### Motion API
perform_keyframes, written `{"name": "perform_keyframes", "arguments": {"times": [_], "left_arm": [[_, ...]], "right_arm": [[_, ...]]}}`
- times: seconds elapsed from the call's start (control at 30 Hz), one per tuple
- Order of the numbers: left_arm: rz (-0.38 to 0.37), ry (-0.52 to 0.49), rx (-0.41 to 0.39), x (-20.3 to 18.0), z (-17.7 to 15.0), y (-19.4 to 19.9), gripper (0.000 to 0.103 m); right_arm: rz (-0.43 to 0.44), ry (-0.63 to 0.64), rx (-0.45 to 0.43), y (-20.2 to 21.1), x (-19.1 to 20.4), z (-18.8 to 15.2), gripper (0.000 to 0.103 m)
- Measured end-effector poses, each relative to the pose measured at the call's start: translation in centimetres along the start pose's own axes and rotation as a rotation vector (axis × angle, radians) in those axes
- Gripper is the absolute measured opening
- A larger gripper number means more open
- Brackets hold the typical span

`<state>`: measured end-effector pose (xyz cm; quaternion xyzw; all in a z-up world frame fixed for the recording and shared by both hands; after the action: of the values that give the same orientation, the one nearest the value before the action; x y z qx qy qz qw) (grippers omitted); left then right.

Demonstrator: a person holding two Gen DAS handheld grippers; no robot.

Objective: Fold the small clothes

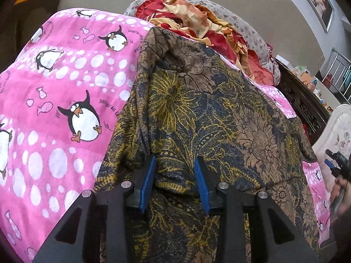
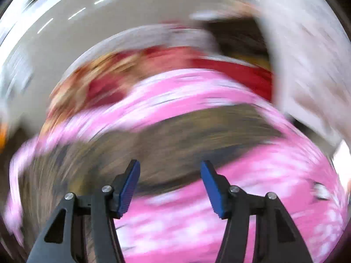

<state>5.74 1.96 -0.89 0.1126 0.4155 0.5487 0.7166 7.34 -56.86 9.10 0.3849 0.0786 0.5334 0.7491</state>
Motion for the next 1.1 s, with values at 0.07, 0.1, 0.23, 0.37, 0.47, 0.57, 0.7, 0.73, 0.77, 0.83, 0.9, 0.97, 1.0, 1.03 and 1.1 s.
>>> {"name": "perform_keyframes", "arguments": {"times": [0.07,0.1,0.23,0.37,0.47,0.57,0.7,0.73,0.77,0.83,0.9,0.97,1.0,1.03,1.1], "left_arm": [[0.001,-0.001,0.0,0.0,0.0,0.0,0.016],[0.001,0.0,0.0,0.0,0.0,0.0,0.016],[0.008,-0.004,0.001,-0.1,0.1,-0.2,0.016],[0.02,-0.013,0.004,-0.2,0.0,-0.3,0.016],[0.029,-0.017,0.004,-0.3,0.1,-0.4,0.016],[0.043,-0.027,0.006,-0.6,0.0,-0.5,0.016],[0.047,-0.03,0.006,-0.6,0.0,-0.5,0.016],[0.047,-0.03,0.006,-0.6,0.0,-0.5,0.016],[0.047,-0.031,0.006,-0.6,0.0,-0.5,0.016],[0.046,-0.03,0.006,-0.6,0.0,-0.4,0.016],[0.045,-0.028,0.005,-0.6,0.0,-0.4,0.016],[0.043,-0.027,0.004,-0.6,0.0,-0.3,0.016],[0.041,-0.025,0.003,-0.6,0.0,-0.3,0.016],[0.038,-0.023,0.002,-0.6,0.0,-0.3,0.016],[0.028,-0.016,-0.001,-0.5,0.0,-0.2,0.016]], "right_arm": [[-0.029,-0.236,0.052,-1.7,-8.2,3.2,0.06],[-0.043,-0.303,0.078,-2.6,-10.8,4.0,0.06],[0.029,-0.563,0.182,-7.0,-18.2,5.0,0.06],[0.063,-0.62,0.363,-13.2,-19.1,3.5,0.061],[0.084,-0.662,0.31,-14.9,-19.2,3.1,0.064],[0.121,-0.747,0.259,-15.3,-20.0,3.2,0.051],[0.107,-0.644,0.181,-13.9,-18.7,4.8,0.006],[0.095,-0.621,0.15,-13.1,-18.5,5.4,0.006],[0.083,-0.6,0.102,-11.6,-18.2,6.0,0.005],[0.064,-0.544,0.004,-8.3,-17.7,7.7,0.005],[0.071,-0.466,-0.082,-4.5,-16.2,9.6,0.005],[0.079,-0.374,-0.159,-0.9,-13.6,11.2,0.005],[0.098,-0.318,-0.197,1.2,-11.5,12.0,0.005],[0.124,-0.276,-0.225,2.6,-9.6,12.5,0.005],[0.231,-0.171,-0.262,5.4,-3.9,12.9,0.005]]}}
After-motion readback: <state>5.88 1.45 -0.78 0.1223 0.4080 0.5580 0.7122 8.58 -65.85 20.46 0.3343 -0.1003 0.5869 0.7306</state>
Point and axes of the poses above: each gripper's, at about its wrist camera, not at the fingertips, and y roughly against the way its jaws point, x to its left, z to its top, the point moved 2 cm from there along -y, roughly the way its jaws point, and after that the axes turned 6 degrees about -z, right-handed, at the moved point
